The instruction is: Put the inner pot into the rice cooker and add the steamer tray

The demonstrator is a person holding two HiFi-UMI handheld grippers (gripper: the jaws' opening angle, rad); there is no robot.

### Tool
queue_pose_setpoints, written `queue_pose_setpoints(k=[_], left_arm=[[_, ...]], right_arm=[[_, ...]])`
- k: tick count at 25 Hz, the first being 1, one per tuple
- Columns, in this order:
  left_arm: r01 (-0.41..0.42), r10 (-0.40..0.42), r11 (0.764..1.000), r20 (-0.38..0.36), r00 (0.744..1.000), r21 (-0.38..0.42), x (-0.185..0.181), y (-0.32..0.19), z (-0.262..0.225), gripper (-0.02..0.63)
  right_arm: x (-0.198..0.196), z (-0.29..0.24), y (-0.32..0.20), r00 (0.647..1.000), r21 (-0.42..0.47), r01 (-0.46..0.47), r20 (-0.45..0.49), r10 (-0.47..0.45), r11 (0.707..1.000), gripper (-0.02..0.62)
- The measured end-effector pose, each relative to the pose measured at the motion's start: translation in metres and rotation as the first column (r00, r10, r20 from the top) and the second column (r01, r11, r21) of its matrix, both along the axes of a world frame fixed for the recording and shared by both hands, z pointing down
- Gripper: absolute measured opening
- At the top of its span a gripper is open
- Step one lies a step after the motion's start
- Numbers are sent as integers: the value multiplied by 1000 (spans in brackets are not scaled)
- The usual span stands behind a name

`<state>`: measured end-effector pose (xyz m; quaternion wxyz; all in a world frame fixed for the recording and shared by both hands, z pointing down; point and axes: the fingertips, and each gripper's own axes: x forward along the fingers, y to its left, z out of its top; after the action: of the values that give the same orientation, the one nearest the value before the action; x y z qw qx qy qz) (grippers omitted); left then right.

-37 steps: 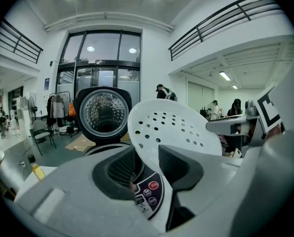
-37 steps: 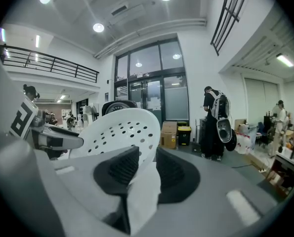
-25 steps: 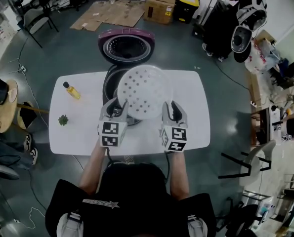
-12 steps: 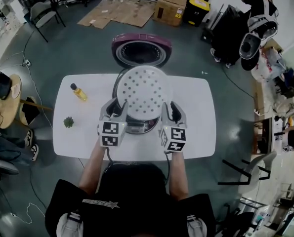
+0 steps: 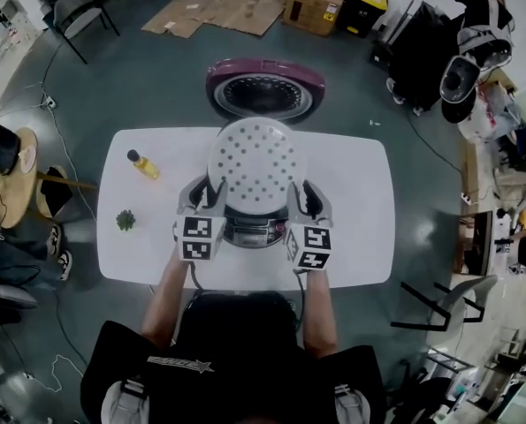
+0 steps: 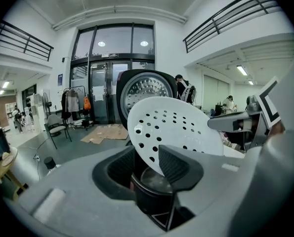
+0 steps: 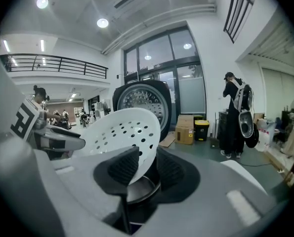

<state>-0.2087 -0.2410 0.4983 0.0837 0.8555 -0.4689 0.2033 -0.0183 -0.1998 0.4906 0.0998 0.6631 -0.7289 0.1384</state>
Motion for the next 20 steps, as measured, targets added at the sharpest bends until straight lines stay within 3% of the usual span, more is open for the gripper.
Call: queue_pose_setpoints(k=[11, 20], left_arm=[[-20, 27, 996, 72, 997, -86, 1, -8, 35, 163], [-30, 53, 989, 161, 986, -144, 6, -8, 56, 170]], right_arm=[[-1, 38, -5, 1000, -138, -4, 1, 4, 990, 106], [3, 57, -3, 1000, -201, -14, -8, 12, 979, 106]])
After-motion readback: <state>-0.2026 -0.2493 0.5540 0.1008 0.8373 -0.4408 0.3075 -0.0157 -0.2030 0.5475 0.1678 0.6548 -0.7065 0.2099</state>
